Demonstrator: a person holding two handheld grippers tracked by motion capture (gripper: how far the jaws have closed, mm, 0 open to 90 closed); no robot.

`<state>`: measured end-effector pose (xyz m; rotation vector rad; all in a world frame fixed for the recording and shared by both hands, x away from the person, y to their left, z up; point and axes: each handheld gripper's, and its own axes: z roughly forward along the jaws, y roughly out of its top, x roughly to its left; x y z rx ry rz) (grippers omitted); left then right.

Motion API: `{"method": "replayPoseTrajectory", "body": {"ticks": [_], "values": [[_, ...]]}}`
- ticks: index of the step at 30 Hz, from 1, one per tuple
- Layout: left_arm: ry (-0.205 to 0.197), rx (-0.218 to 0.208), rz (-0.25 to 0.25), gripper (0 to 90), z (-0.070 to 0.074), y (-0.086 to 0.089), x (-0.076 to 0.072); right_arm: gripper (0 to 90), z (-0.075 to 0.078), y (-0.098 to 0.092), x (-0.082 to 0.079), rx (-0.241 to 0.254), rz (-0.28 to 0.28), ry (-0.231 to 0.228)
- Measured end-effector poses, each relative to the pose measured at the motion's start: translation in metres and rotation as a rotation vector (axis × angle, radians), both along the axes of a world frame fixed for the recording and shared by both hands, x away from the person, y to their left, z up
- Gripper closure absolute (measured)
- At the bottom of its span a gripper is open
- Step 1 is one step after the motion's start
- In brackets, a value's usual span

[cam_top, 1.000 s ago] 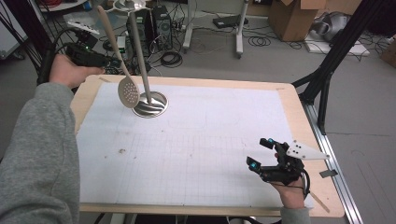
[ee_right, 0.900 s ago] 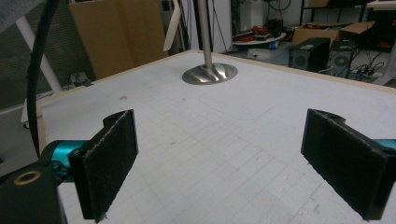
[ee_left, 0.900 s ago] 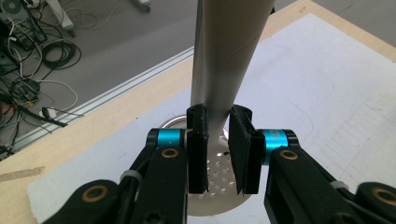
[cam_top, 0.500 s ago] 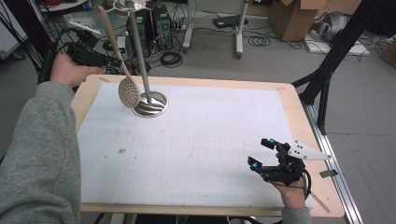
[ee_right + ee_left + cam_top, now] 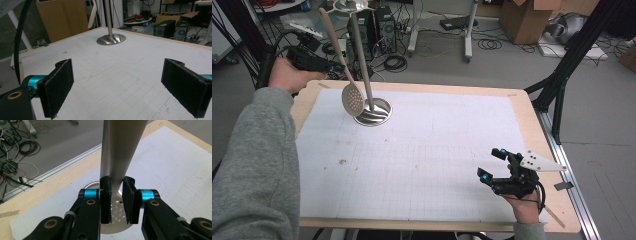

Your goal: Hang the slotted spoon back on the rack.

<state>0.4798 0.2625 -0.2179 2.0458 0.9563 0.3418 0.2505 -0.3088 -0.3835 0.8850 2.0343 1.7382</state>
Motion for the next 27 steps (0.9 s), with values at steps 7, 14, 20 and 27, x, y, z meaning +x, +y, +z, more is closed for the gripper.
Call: {"method": "replayPoseTrajectory", "body": {"ticks": [7, 14, 20, 27], "values": [[0.006, -0.005, -0.004, 77.5, 0.002, -0.002, -0.001, 9.8, 0.000, 0.000, 0.000, 0.002, -0.001, 0.004], [0.010, 0.014, -0.003, 77.5, 0.004, -0.007, -0.002, 9.8, 0.001, 0.000, 0.000, 0.002, 0.001, -0.004], [0.018, 0.027, 0.006, 77.5, 0.003, -0.011, 0.001, 9.8, 0.001, -0.001, -0.001, 0.002, 0.001, -0.003], [0.025, 0.034, 0.018, 77.5, 0.002, -0.013, 0.002, 9.7, 0.001, -0.002, -0.001, 0.007, -0.002, 0.000]]}}
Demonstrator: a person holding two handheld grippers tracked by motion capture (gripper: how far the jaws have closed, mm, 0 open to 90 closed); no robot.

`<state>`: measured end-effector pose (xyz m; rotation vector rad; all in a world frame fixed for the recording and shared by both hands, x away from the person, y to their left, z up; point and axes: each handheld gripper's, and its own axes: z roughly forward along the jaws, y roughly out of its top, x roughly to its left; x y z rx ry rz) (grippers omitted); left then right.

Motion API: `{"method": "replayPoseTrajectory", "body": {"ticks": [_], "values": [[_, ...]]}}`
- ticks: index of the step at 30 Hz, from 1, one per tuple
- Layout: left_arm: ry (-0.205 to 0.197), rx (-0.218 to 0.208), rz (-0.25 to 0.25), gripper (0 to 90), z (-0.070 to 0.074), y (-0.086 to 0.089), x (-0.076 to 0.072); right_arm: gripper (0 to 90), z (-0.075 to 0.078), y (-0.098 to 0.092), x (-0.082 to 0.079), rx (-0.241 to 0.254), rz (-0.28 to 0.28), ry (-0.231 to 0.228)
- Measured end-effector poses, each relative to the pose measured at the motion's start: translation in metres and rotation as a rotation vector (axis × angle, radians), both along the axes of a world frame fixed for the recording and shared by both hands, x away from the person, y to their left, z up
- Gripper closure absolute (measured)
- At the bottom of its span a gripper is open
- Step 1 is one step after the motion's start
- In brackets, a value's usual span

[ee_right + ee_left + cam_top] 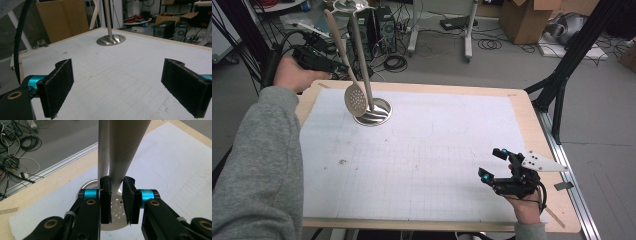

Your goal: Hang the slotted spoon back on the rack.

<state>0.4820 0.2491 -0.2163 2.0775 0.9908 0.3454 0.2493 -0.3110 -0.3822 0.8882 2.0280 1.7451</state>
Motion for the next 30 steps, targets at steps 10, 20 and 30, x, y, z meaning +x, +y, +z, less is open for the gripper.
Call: {"method": "replayPoseTrajectory", "body": {"ticks": [10, 20, 30], "values": [[0.005, -0.002, 0.006, 77.5, -0.0014, -0.0025, 0.0011, 9.8, 0.0005, -0.0001, -0.0002, -0.002, 0.000, -0.008], [-0.012, -0.009, -0.001, 77.3, -0.0058, -0.0024, 0.0019, 9.8, 0.0008, 0.0001, -0.0006, -0.002, -0.001, -0.007], [-0.158, -0.128, -0.028, 64.1, -0.0034, 0.0052, -0.0078, 9.8, 0.0025, 0.0015, -0.0021, -0.005, 0.000, -0.013]]}}
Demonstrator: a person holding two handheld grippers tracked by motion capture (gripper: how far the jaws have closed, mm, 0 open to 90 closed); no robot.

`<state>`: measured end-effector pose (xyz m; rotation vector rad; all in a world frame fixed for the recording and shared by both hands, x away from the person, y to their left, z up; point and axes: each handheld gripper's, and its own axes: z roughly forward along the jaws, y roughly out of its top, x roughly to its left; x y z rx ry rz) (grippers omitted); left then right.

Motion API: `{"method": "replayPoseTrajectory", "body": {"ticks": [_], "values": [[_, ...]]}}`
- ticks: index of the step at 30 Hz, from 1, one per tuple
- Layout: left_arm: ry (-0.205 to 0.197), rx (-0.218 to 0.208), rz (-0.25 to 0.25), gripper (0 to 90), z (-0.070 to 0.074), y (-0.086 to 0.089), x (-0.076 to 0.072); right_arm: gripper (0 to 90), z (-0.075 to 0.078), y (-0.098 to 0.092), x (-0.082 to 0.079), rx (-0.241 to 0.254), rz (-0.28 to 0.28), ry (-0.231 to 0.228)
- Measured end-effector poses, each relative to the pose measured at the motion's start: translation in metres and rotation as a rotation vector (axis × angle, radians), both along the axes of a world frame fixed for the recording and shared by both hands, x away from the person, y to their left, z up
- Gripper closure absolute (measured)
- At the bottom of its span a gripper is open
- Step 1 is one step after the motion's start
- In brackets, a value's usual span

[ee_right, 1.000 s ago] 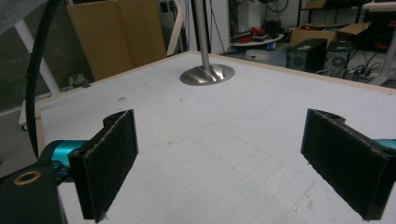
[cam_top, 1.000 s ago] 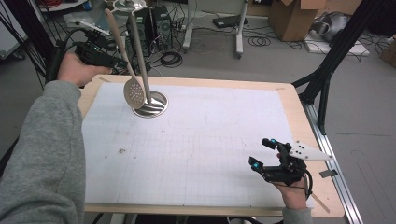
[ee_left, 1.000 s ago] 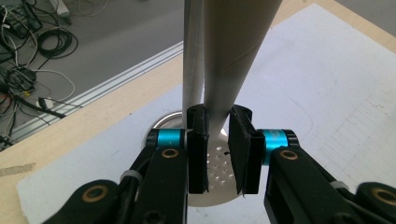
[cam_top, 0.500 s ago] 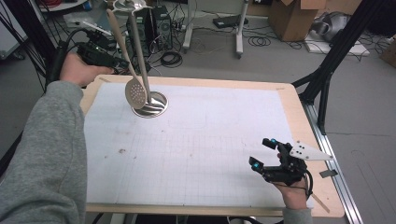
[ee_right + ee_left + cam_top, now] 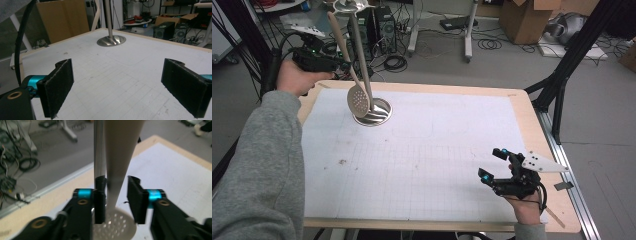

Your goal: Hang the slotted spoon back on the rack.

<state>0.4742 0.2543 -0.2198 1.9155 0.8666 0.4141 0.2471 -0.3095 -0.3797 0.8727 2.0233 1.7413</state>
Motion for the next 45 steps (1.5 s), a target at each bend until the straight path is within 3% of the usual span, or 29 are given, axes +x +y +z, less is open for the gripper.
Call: {"method": "replayPoseTrajectory", "body": {"ticks": [4, 6, 10, 13, 18, 22, 33, 41, 45], "values": [[-0.030, -0.012, -0.010, 51.5, 0.000, 0.004, -0.005, 9.8, 0.002, 0.002, -0.001, 0.000, 0.002, -0.003], [-0.078, -0.015, -0.015, 45.0, -0.003, 0.008, -0.013, 9.8, 0.002, 0.003, -0.001, -0.004, 0.006, -0.009], [-0.123, -0.029, -0.032, 34.1, -0.010, 0.011, -0.023, 9.8, 0.003, 0.005, -0.003, -0.002, 0.006, -0.011], [-0.176, -0.047, -0.003, 29.6, -0.017, 0.016, -0.040, 9.8, 0.005, 0.007, -0.003, -0.006, 0.009, -0.027], [-0.217, -0.096, 0.036, 18.3, -0.024, 0.027, -0.065, 9.8, 0.007, 0.011, -0.006, -0.006, 0.014, -0.033], [-0.252, -0.148, 0.021, 16.7, -0.032, 0.033, -0.086, 9.8, 0.008, 0.017, -0.008, -0.010, 0.020, -0.038], [-0.260, -0.140, 0.009, 16.5, -0.059, 0.030, -0.129, 9.7, 0.012, 0.027, -0.010, -0.019, 0.031, -0.053], [-0.272, -0.180, -0.014, 15.6, -0.076, 0.027, -0.146, 9.7, 0.013, 0.030, -0.011, -0.019, 0.034, -0.050], [-0.272, -0.198, -0.020, 15.2, -0.092, 0.025, -0.156, 9.8, 0.012, 0.034, -0.009, -0.024, 0.040, -0.048]]}}
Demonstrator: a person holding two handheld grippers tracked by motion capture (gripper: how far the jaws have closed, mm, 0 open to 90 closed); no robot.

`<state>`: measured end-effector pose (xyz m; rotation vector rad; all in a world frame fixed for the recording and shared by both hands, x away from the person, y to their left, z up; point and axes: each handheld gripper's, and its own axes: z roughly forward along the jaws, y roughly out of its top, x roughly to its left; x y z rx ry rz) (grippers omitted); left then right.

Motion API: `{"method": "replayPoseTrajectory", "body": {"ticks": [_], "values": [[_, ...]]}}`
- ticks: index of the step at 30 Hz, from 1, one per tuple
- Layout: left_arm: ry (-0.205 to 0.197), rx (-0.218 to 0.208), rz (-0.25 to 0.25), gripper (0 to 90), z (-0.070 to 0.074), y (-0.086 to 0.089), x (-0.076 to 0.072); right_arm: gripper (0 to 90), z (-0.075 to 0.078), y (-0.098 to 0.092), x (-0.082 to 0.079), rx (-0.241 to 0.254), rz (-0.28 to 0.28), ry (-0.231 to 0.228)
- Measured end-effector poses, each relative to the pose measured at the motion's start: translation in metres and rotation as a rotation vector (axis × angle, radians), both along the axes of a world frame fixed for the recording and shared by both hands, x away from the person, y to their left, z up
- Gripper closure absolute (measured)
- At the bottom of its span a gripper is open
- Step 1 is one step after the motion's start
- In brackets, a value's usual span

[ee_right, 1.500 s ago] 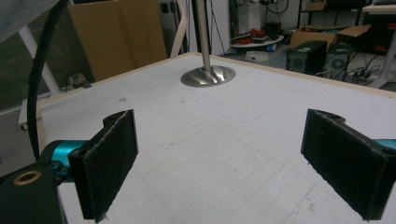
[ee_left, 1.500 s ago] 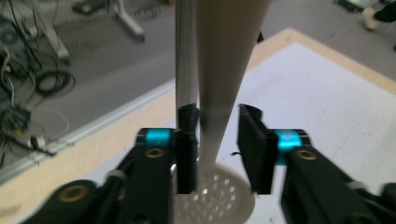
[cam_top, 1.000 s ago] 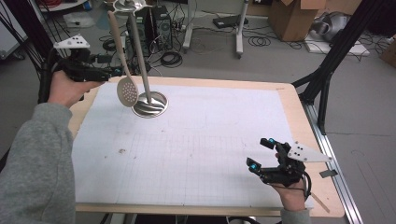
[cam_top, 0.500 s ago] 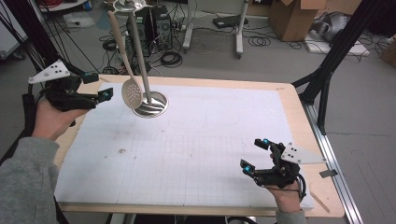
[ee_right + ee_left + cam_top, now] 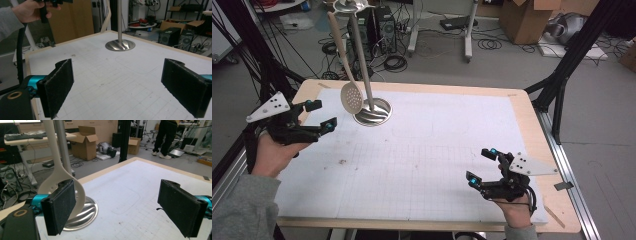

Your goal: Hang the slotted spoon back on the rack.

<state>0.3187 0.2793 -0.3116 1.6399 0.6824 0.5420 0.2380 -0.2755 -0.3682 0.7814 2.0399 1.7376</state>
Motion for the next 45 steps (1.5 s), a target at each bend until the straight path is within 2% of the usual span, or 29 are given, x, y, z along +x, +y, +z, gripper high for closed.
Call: {"method": "replayPoseTrajectory", "body": {"ticks": [5, 11, 15, 25, 29, 32, 40, 45], "values": [[-0.009, -0.001, 0.013, 15.2, -0.010, 0.000, -0.013, 9.7, 0.002, 0.004, 0.000, -0.006, 0.003, -0.012], [-0.034, -0.018, 0.037, 15.1, -0.012, 0.004, -0.031, 9.8, 0.004, 0.009, 0.000, -0.012, -0.007, -0.010], [-0.047, -0.013, 0.051, 14.9, -0.016, 0.004, -0.042, 9.7, 0.002, 0.011, 0.001, -0.018, -0.021, -0.008], [-0.047, -0.022, 0.132, 14.9, -0.042, 0.010, -0.065, 9.8, -0.003, 0.010, 0.002, -0.019, -0.054, -0.007], [-0.047, -0.008, 0.147, 14.5, -0.046, 0.013, -0.068, 9.7, -0.003, 0.010, 0.003, -0.014, -0.060, -0.019], [-0.056, -0.031, 0.152, 14.5, -0.048, 0.017, -0.071, 9.8, -0.003, 0.012, 0.002, -0.021, -0.061, -0.027], [-0.052, -0.045, 0.193, 14.5, -0.060, 0.031, -0.077, 9.8, -0.006, 0.009, 0.002, -0.029, -0.089, -0.043], [-0.078, -0.050, 0.245, 14.5, -0.062, 0.044, -0.084, 9.8, -0.011, -0.010, 0.006, -0.010, -0.138, -0.029]]}}
